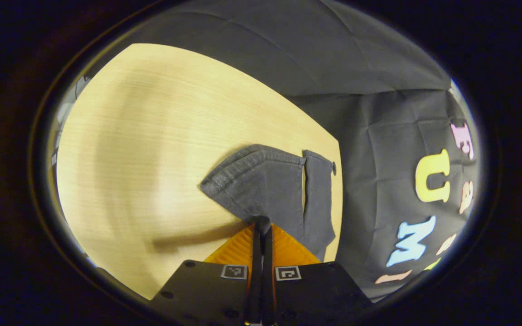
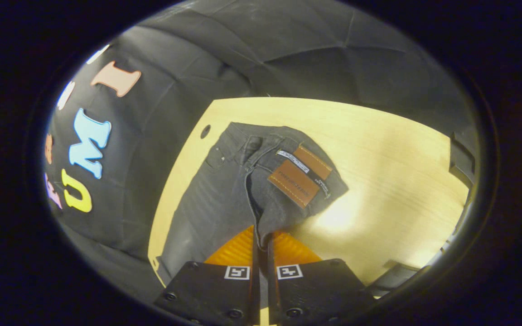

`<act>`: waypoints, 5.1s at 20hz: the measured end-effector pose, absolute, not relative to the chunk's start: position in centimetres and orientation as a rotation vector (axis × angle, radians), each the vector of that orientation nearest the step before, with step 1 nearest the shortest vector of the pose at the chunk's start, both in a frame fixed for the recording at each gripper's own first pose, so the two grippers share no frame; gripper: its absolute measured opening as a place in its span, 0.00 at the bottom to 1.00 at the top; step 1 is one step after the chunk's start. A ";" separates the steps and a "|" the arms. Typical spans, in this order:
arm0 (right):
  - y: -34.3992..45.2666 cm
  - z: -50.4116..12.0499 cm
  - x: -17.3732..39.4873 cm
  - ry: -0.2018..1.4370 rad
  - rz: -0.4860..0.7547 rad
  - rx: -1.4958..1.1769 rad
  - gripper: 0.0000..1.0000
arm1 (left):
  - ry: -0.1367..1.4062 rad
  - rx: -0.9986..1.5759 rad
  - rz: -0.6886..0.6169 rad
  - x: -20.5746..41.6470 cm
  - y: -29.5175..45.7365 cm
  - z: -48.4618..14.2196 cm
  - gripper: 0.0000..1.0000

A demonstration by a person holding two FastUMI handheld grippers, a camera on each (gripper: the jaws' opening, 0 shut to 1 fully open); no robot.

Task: Grasp the waist and the cuffs of the jeans and fold them to make the two legs overlap; first hold the waist and fold one-third of the jeans toward the cuffs, then hold the cuffs and fold the remaining one-third in the same direction to finish folding.

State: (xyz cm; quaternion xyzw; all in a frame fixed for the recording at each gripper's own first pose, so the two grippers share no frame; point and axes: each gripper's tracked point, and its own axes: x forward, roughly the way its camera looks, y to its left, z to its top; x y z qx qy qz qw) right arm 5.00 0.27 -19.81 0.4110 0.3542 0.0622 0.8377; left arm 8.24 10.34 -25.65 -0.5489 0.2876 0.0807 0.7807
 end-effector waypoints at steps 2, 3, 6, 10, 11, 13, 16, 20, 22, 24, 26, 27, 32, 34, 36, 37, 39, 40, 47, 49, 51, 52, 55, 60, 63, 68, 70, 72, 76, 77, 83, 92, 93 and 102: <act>0.0 -17.6 4.9 0.731 0.195 0.916 0.07 | 0.601 -1.243 0.151 8.4 10.1 -23.7 0.09; -0.3 -16.3 4.9 0.720 0.228 0.925 0.07 | 0.599 -1.246 0.140 8.5 9.9 -22.9 0.08; -1.1 -13.3 4.8 0.701 0.333 0.912 0.07 | 0.590 -1.229 0.087 9.9 8.4 -19.6 0.08; -2.8 -9.3 6.8 0.674 0.442 0.905 0.06 | 0.582 -1.272 0.036 14.5 5.8 -15.5 0.08; -3.5 -8.4 7.8 0.665 0.460 0.917 0.07 | 0.581 -1.282 0.025 16.0 5.1 -14.5 0.08; -4.0 -7.7 9.6 0.668 0.481 0.913 0.06 | 0.586 -1.265 0.017 19.2 3.8 -13.6 0.08; -2.3 -8.2 14.3 0.717 0.470 0.927 0.06 | 0.610 -1.195 0.018 24.2 1.7 -13.6 0.09; -2.7 -14.3 20.1 0.841 0.358 0.987 0.06 | 0.653 -1.077 0.061 30.5 -0.7 -15.4 0.08; -2.6 -17.4 22.2 0.886 0.296 0.977 0.06 | 0.682 -0.984 0.091 32.6 -1.1 -18.1 0.08; -1.4 -19.0 23.8 0.906 0.270 0.990 0.11 | 0.701 -0.925 0.112 34.2 -2.1 -19.7 0.08; -0.9 -20.4 24.8 0.924 0.264 1.012 0.08 | 0.733 -0.852 0.145 35.5 -2.5 -22.5 0.08; -0.9 -21.0 24.8 0.938 0.249 1.003 0.12 | 0.753 -0.818 0.168 35.8 -2.3 -23.9 0.08; -2.3 -18.3 23.6 0.777 0.282 0.895 0.41 | 0.711 -0.638 0.114 35.6 -3.8 -23.2 0.19; -4.3 -17.1 22.9 0.702 0.249 0.827 0.60 | 0.663 -0.566 0.082 35.7 -4.3 -21.4 0.40; -6.4 -16.2 21.9 0.642 0.196 0.775 0.70 | 0.620 -0.484 0.055 35.0 -4.5 -20.2 0.61; -7.7 -16.2 21.7 0.620 0.153 0.753 0.80 | 0.592 -0.449 0.031 35.0 -4.9 -18.9 0.72; -10.4 -17.0 20.3 0.592 0.037 0.744 0.94 | 0.551 -0.358 0.003 34.0 -5.3 -16.9 0.92; -11.7 -17.8 19.7 0.583 -0.026 0.762 0.94 | 0.532 -0.315 -0.013 33.3 -5.5 -16.1 0.92; -14.3 -24.9 20.4 0.665 -0.225 0.883 0.95 | 0.465 -0.108 -0.044 28.1 -5.0 -12.7 0.92; -14.4 -25.5 20.1 0.690 -0.240 0.896 0.95 | 0.442 -0.066 -0.048 27.1 -5.1 -12.1 0.99; -14.6 -25.1 20.0 0.674 -0.234 0.902 0.96 | 0.431 -0.050 -0.063 26.5 -5.5 -11.8 0.96; -14.6 -25.5 20.2 0.671 -0.244 0.895 0.95 | 0.428 -0.048 -0.074 26.1 -5.9 -11.5 0.98; -14.5 -26.5 20.1 0.699 -0.224 0.860 0.70 | 0.427 -0.057 -0.091 25.4 -6.4 -11.6 0.98; -14.2 -21.2 19.7 0.565 -0.128 0.830 0.17 | 0.432 -0.091 -0.095 25.0 -6.5 -12.1 0.98; -12.4 -14.6 16.9 0.399 -0.044 0.685 0.15 | 0.412 -0.093 -0.104 24.9 -6.7 -11.7 0.98; -3.9 -3.7 8.2 0.099 0.205 0.457 0.15 | 0.333 -0.066 -0.147 24.2 -6.8 -9.8 0.98; 1.4 -1.2 4.3 -0.015 0.329 0.338 0.14 | 0.317 -0.063 -0.156 23.7 -6.4 -9.4 0.98; 5.3 -0.7 0.9 -0.064 0.466 0.244 0.10 | 0.321 -0.086 -0.168 23.1 -5.8 -9.2 0.98; 11.8 -6.5 -2.2 -0.002 0.663 0.094 0.10 | 0.360 -0.189 -0.173 22.3 -4.0 -10.0 0.98; 12.3 -8.2 -2.4 0.015 0.677 0.050 0.09 | 0.371 -0.210 -0.170 22.3 -3.6 -10.4 0.98; 13.9 -14.7 -3.0 0.102 0.766 -0.159 0.13 | 0.483 -0.383 -0.089 22.4 1.6 -14.6 0.99; 10.1 -8.9 -4.7 0.031 0.725 -0.187 0.93 | 0.602 -0.690 0.082 24.5 9.3 -20.7 0.99; 8.8 -6.6 -4.8 -0.006 0.695 -0.179 0.95 | 0.617 -0.707 0.104 24.6 10.0 -21.4 0.99; -2.6 3.6 -7.1 -0.094 0.465 -0.096 0.95 | 0.687 -0.803 0.193 28.6 11.4 -26.8 0.99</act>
